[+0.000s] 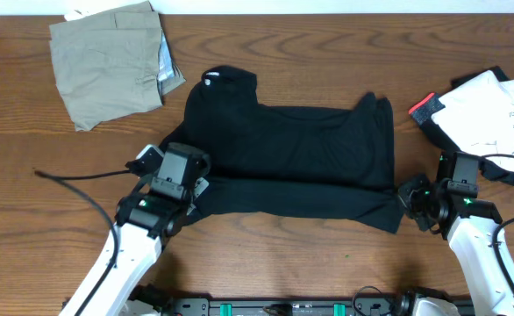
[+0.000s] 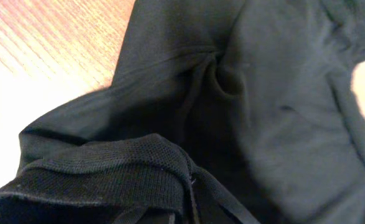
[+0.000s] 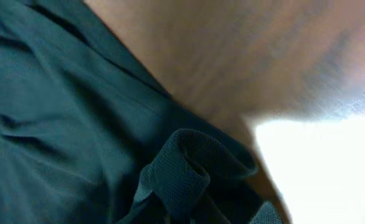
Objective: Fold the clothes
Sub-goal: 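Lift the hem with both grippers and fold it up toward the collar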
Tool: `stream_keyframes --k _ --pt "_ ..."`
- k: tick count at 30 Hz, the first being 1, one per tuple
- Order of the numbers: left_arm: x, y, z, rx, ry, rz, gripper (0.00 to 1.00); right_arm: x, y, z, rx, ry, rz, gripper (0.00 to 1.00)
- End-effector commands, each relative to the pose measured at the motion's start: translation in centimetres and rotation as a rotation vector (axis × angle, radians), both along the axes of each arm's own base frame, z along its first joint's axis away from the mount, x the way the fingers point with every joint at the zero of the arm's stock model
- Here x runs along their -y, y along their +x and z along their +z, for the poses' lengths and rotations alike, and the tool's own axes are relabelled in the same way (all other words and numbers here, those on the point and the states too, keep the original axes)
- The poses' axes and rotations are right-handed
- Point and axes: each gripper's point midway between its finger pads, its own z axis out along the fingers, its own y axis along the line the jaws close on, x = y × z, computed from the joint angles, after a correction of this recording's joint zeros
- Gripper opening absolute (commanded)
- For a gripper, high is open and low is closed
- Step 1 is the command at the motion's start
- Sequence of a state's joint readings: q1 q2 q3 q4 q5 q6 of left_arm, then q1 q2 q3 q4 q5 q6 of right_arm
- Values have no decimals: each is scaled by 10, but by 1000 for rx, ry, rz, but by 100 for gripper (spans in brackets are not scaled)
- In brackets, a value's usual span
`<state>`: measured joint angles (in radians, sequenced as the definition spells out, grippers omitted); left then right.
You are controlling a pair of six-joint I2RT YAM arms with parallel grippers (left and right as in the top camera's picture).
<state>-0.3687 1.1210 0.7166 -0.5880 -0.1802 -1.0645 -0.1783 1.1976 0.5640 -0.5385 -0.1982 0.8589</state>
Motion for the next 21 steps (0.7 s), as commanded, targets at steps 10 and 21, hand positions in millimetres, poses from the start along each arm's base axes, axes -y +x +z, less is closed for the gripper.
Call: stream_keyframes --k 10,21 --pt "-10 8 -15 -47 100 12 7 -41 46 26 205 -33 174 8" --pt "-22 11 -12 -26 165 45 28 -30 45 13 162 -129 150 23"
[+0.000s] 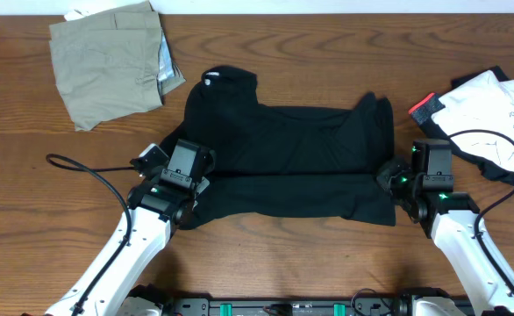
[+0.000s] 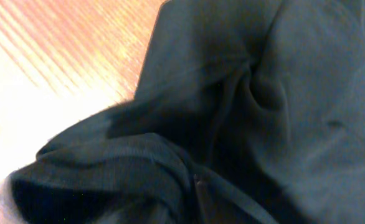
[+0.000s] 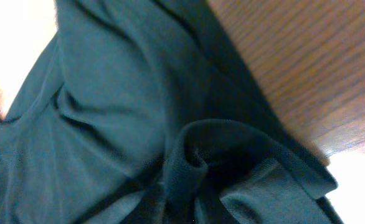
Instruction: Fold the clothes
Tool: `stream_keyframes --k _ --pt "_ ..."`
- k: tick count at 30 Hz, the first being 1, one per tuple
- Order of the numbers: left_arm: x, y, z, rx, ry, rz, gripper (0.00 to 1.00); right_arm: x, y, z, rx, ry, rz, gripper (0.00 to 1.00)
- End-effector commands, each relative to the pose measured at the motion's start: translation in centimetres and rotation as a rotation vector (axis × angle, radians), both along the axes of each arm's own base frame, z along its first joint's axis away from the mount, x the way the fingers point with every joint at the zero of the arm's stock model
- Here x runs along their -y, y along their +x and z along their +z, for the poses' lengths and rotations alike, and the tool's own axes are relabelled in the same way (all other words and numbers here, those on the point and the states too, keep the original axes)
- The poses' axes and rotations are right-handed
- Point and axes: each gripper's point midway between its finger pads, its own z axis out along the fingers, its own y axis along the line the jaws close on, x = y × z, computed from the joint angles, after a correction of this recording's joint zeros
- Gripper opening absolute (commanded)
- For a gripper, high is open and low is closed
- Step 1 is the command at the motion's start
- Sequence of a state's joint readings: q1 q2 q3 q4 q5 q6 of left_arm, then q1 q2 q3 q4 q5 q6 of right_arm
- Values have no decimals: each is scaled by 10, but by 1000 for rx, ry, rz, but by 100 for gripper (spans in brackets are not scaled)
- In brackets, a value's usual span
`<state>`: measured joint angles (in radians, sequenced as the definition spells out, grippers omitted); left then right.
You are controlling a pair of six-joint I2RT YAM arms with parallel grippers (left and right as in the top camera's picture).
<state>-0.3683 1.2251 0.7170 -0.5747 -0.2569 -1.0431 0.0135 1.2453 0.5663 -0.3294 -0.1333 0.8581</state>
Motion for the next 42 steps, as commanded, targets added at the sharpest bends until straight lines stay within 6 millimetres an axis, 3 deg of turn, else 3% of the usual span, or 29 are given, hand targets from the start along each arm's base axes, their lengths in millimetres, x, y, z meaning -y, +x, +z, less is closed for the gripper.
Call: stream_keyframes --k 1,2,3,4,5,7,9,12,19,21,24,26,30,32,34,36,40,42 --pt "-11 8 9 39 67 29 35 10 4 2 7 -67 -23 31" --pt "-12 8 10 41 77 24 51 13 4 2 5 -79 -31 42" --pt "-14 8 10 41 86 22 70 15 4 2 6 -96 -31 44" --pt "-14 8 10 39 92 13 80 17 4 2 8 -111 -26 45" --pt "-14 8 10 37 99 0 91 19 4 2 9 -127 -19 49" --pt "-15 8 11 32 111 -19 99 20 3 2 5 -143 -7 57" --pt "-14 8 11 27 126 -48 98 21 1 3 -10 -147 -7 60" --pt "-15 6 14 22 144 -86 98 25 3 14 -19 -174 1 72" --pt "-13 -5 38 76 107 -129 98 39 -2 78 -69 -284 33 93" --pt "-3 -10 43 80 66 -199 98 27 -5 90 -68 -260 132 95" --pt "16 -23 43 50 -36 -281 98 -6 -19 87 -85 -142 328 95" --pt "24 -35 36 -5 -90 -314 98 -18 -37 75 -151 -85 384 95" --pt "25 -60 16 -156 -110 -329 98 -23 -68 44 -295 -46 367 91" --pt "25 -67 7 -214 -113 -331 98 -25 -80 29 -341 -20 347 82" --pt "26 -69 -2 -246 -110 -335 98 -26 -85 16 -347 -11 350 66" --pt "27 -65 -9 -264 -104 -343 100 -32 -84 5 -322 21 362 57" --pt "31 -54 -24 -286 -93 -361 79 -44 -74 -9 -233 77 389 36" --pt "33 -50 -31 -298 -90 -360 57 -46 -70 -12 -203 80 394 25"
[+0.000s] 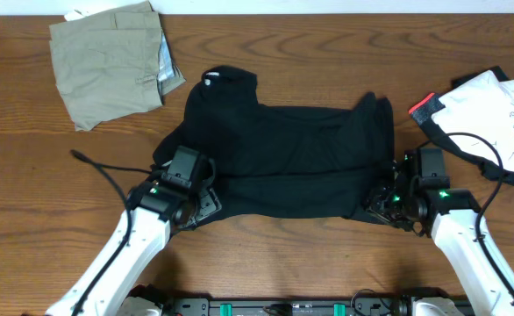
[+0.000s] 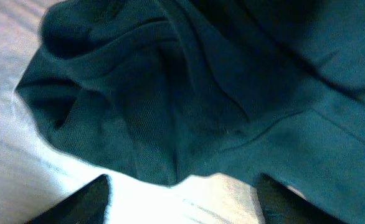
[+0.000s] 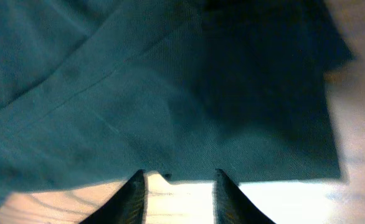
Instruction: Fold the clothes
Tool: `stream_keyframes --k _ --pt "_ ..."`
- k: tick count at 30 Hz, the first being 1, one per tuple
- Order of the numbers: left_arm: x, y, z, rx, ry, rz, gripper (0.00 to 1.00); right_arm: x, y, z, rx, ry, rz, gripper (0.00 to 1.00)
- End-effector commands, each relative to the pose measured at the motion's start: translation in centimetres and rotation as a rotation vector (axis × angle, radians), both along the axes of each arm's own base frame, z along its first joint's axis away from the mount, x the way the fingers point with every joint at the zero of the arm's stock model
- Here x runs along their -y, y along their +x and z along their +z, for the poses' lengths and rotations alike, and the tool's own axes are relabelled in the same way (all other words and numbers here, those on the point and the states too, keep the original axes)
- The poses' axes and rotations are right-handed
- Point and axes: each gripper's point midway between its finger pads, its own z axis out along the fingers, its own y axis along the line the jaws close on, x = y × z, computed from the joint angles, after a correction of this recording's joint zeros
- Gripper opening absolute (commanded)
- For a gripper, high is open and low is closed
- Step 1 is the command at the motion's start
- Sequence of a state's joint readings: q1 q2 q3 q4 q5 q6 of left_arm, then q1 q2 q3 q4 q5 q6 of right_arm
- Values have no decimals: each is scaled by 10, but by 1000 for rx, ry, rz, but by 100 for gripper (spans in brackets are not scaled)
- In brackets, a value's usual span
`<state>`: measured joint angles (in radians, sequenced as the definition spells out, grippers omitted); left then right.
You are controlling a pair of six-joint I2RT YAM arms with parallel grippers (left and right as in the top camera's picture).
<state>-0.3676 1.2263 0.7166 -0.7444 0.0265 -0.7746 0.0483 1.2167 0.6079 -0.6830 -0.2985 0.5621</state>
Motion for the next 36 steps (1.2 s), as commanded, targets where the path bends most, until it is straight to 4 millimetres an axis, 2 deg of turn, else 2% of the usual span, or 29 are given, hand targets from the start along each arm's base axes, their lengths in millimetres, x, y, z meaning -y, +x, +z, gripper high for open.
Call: stream_keyframes --k 1,4,9,13,16,19,23,29,36 --pt "2 2 -12 -34 8 -22 49 -11 -1 -4 11 57 20 22" --pt "5 4 -21 -55 6 -24 32 -11 3 -3 29 57 20 15" --pt "6 6 -35 -94 16 -25 15 -11 4 -7 14 58 13 11" --pt "8 4 -48 -135 16 -27 13 -11 0 -20 -42 56 7 10" --pt "8 3 -57 -162 26 -26 6 -11 0 -33 -83 56 1 3" --pt "7 2 -62 -179 32 -26 6 -8 -4 -43 -127 42 -12 1" --pt "6 1 -65 -186 44 -46 6 9 -9 -56 -187 -48 -97 1" --pt "-5 1 -66 -198 68 -17 6 15 -12 -58 -211 -77 -148 2" --pt "-31 -12 -66 -277 87 51 6 27 -15 -59 -230 -98 -202 3"
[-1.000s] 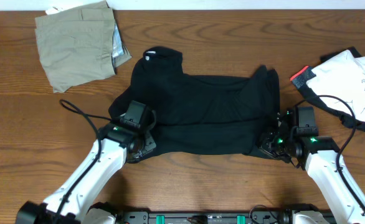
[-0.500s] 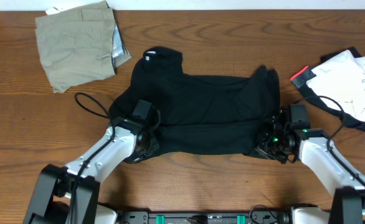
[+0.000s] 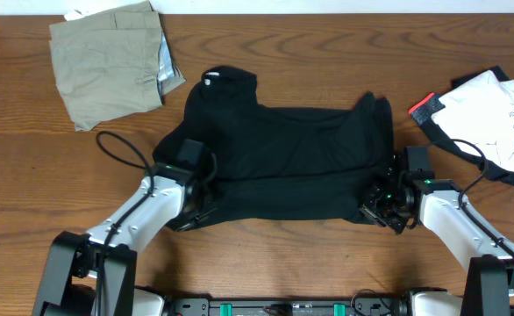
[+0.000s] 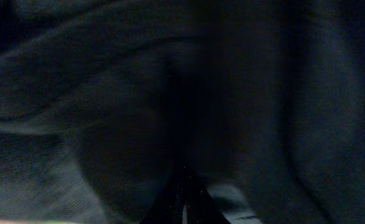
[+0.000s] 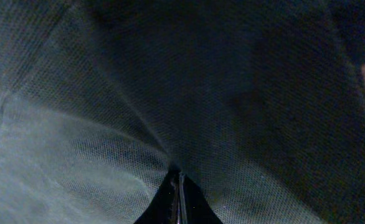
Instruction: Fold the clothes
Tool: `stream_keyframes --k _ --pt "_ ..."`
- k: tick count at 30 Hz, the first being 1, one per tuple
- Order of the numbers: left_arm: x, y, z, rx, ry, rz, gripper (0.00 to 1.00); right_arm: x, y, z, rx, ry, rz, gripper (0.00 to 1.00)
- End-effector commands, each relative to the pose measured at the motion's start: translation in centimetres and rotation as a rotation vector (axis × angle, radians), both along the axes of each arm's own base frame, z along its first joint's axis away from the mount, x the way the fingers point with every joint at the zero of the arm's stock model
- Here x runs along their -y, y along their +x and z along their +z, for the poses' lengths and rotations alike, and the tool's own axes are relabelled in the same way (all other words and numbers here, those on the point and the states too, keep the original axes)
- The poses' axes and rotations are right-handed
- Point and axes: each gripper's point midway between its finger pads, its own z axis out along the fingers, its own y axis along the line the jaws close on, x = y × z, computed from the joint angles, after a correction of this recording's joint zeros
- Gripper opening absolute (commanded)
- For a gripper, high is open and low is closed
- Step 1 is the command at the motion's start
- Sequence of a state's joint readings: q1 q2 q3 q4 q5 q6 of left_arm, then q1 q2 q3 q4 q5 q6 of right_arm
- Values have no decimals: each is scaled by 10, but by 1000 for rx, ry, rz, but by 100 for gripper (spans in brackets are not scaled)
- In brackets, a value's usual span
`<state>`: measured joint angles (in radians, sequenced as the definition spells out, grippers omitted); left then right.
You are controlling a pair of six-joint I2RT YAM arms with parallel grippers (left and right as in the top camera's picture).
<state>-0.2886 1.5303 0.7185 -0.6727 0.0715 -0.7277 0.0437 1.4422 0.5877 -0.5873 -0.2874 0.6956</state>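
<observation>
A black shirt [image 3: 283, 145] lies spread on the wooden table [image 3: 29, 175], its lower part folded up over the middle, its collar [image 3: 226, 81] toward the back left. My left gripper [image 3: 189, 200] is at the fold's lower left corner and is shut on the black fabric [image 4: 108, 124], with its fingertips [image 4: 184, 208] pressed together in the cloth. My right gripper [image 3: 382, 204] is at the lower right corner, likewise shut, pinching the shirt's mesh weave [image 5: 108, 124]. Both wrist views are filled with dark cloth.
Folded khaki shorts [image 3: 108, 61] lie at the back left. A pile of white and black clothes [image 3: 489, 118] with a red tag [image 3: 424, 105] lies at the right edge, close to my right arm. Cables trail beside both arms.
Both grippers were open just in front of the shirt's folded front edge. Now both are pushed into that edge at its corners and shut on the fabric.
Both grippers held the shirt's bottom hem at its corners near the table's front. Then they held it farther back, over the shirt's middle. Then the hem lay folded up and both grippers were open. Now they are shut on the new front edge.
</observation>
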Motion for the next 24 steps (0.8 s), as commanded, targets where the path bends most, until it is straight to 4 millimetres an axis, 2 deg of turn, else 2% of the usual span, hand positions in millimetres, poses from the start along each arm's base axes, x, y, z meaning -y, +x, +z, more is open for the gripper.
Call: stream_keyframes --k 1,10,19,24 --pt "-22 -9 -5 -57 54 36 6 26 -9 -11 -53 -108 -72 3" --pt "-42 -14 -4 -94 54 66 6 45 -17 -13 -96 -127 -145 1" --pt "-42 -15 -4 -97 55 67 6 51 -26 -13 -137 -128 -181 1" --pt "-41 -9 6 -51 46 67 7 54 -29 -11 -154 -141 -228 1"
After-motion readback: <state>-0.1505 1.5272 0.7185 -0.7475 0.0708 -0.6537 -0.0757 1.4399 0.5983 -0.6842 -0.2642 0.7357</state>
